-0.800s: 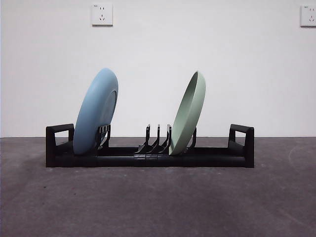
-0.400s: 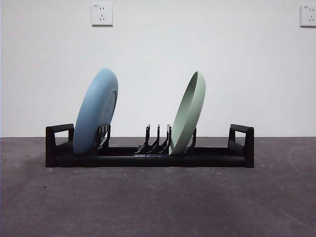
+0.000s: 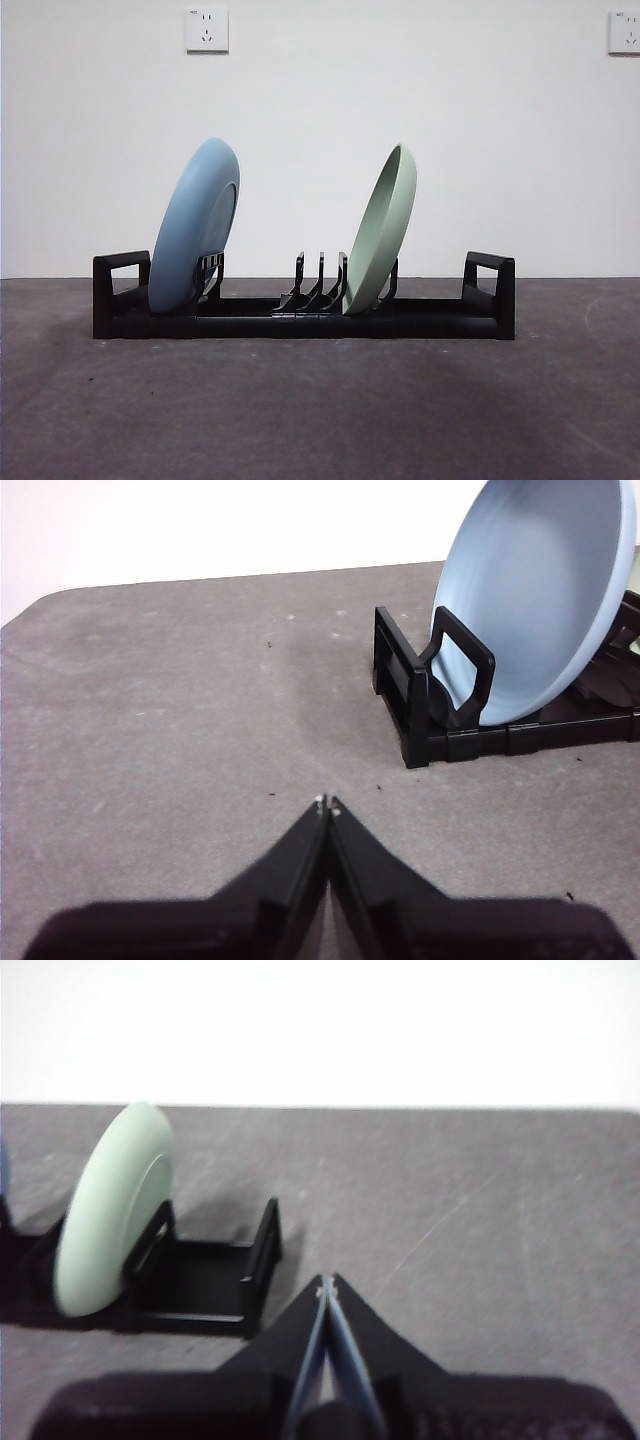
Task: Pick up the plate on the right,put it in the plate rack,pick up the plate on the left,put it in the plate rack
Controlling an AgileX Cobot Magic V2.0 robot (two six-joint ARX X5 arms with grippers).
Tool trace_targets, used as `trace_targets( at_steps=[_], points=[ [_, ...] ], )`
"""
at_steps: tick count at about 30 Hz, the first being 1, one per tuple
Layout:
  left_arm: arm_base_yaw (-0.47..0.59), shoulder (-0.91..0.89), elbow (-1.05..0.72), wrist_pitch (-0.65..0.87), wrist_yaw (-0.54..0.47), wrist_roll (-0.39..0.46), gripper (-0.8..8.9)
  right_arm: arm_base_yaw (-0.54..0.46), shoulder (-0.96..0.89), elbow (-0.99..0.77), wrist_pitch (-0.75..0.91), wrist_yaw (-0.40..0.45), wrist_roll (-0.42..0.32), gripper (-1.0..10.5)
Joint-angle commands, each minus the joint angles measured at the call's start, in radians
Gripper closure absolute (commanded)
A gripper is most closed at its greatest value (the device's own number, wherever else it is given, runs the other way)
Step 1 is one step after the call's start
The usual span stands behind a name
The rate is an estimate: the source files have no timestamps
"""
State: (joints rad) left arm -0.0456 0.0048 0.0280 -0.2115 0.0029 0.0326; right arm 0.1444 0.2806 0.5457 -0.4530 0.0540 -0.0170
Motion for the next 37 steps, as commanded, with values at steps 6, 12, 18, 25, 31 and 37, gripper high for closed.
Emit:
trace_targets(
  at_steps=[6, 12, 18, 25, 31, 37],
  points=[
    [0.004, -0.003, -0.014, 0.002, 0.0, -0.007, 8.17, -0.046, -0.154, -0.271, 0.228, -0.055, -0.034, 9.5],
    [0.004, -0.003, -0.014, 0.002, 0.0, -0.007, 8.17, -0.046, -0.231, -0.425, 0.295, -0.055, -0.006, 9.5],
    [0.004, -0.003, -0.014, 0.002, 0.0, -0.007, 8.17, -0.045, -0.28, -0.523, 0.299, -0.055, 0.032, 9.5],
    [0.004, -0.003, -0.014, 0.002, 0.0, -0.007, 8.17, -0.044, -0.28, -0.54, 0.272, -0.082, 0.055, 9.5],
    [0.004, -0.003, -0.014, 0.002, 0.0, -0.007, 8.17, -0.044, -0.274, -0.54, 0.273, -0.074, 0.086, 9.5],
    [0.004, -0.003, -0.014, 0.002, 0.0, -0.007, 8.17, -0.044, -0.274, -0.54, 0.273, -0.074, 0.087, 9.5]
  ],
)
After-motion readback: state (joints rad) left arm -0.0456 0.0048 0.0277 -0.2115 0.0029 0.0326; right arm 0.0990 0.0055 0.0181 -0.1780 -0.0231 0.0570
